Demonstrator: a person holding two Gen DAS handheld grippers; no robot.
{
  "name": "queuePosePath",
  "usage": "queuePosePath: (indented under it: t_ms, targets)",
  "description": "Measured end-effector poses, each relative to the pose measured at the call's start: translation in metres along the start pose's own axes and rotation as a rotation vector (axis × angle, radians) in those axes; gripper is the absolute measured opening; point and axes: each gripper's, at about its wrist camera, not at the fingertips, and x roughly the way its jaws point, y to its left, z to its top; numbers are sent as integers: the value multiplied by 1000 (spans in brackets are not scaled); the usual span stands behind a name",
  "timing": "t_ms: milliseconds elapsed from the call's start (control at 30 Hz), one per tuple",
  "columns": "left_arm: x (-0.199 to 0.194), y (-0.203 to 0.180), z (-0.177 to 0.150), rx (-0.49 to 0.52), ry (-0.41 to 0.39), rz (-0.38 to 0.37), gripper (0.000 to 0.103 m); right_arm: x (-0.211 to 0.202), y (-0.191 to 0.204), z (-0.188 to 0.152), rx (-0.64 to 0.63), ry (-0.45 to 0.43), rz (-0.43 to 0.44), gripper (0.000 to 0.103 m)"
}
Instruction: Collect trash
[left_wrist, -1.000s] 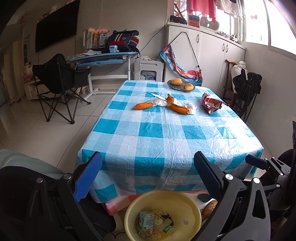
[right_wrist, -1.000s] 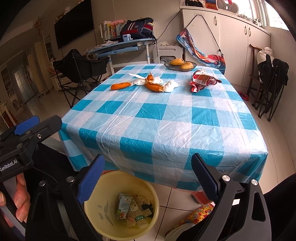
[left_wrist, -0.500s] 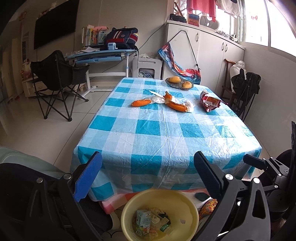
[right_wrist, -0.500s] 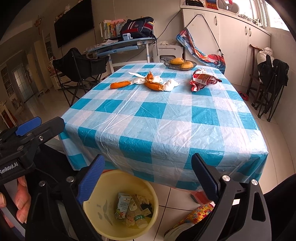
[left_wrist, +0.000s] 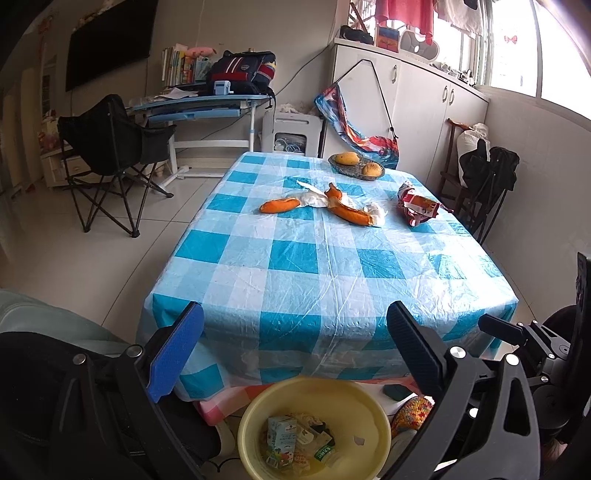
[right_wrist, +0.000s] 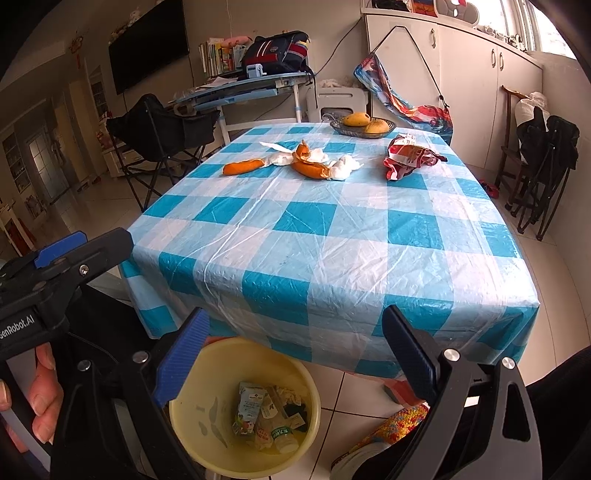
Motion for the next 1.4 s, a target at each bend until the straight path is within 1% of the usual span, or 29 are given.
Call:
queuePosePath:
  t_ms: [100, 200, 333, 467, 600, 700, 900, 1067, 1133, 1200, 1233, 1267, 1300, 1367, 1400]
  targets:
    - [-5, 10, 18, -29, -35, -5, 96, 3, -3, 10, 22, 5, 14, 91]
    - [0, 21, 40, -57, -52, -8, 96, 5, -1, 24, 15, -7, 30, 91]
    - [22, 32, 59, -93, -34, -15, 96, 17, 3, 43, -15, -10, 51, 91]
    - [46, 36, 66, -93, -11, 4, 96, 38, 7, 65, -57, -3, 67, 91]
    - [62, 39, 66, -94, 8, 22, 96, 58, 12, 88, -103, -4, 81, 91]
    - [71, 42, 65, -106, 24, 27, 96, 74, 16, 104, -135, -2, 86, 91]
    - [83, 40, 68, -89, 35, 35, 96, 105, 23, 130, -219, 14, 88, 89]
    - [92, 41, 72, -89, 45, 40, 96, 132, 21, 143, -254, 56, 97, 81]
    - [95, 41, 74, -88, 48, 44, 96, 143, 19, 145, -256, 83, 106, 80]
    - [100, 42, 76, -89, 56, 46, 96, 153, 15, 144, -255, 111, 116, 75]
    - [103, 42, 77, -88, 59, 48, 96, 158, 14, 142, -257, 127, 123, 69]
    - [106, 43, 79, -86, 64, 52, 96, 162, 14, 140, -260, 145, 130, 59]
    - [110, 43, 80, -82, 69, 58, 96, 164, 13, 138, -267, 154, 131, 55]
    - [118, 42, 83, -73, 79, 71, 96, 163, 11, 136, -272, 155, 137, 43]
    - [122, 43, 85, -70, 82, 75, 96, 161, 8, 137, -262, 160, 154, 37]
